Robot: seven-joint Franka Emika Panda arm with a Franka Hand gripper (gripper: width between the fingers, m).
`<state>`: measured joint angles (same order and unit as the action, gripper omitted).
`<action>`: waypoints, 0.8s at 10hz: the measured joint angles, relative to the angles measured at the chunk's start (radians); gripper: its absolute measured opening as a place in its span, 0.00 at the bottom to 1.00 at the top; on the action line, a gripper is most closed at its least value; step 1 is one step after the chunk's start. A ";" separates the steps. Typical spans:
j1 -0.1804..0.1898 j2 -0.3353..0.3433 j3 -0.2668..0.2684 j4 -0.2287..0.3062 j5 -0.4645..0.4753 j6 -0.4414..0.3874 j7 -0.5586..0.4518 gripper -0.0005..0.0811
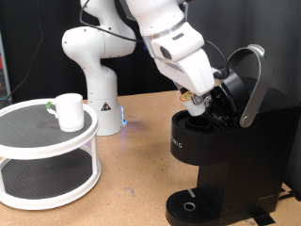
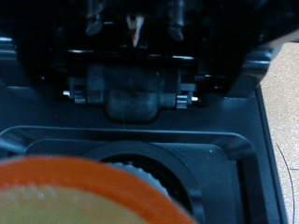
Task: Make a cup of coffee with the keurig machine
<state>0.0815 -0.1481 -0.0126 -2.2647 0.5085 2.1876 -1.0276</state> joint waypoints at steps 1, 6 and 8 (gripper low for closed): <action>0.000 0.008 0.007 -0.001 -0.009 0.009 0.008 0.55; 0.000 0.049 0.024 -0.002 -0.015 0.044 0.014 0.55; 0.000 0.054 0.025 -0.003 -0.016 0.047 0.014 0.55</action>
<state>0.0815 -0.0942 0.0124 -2.2675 0.4923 2.2343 -1.0134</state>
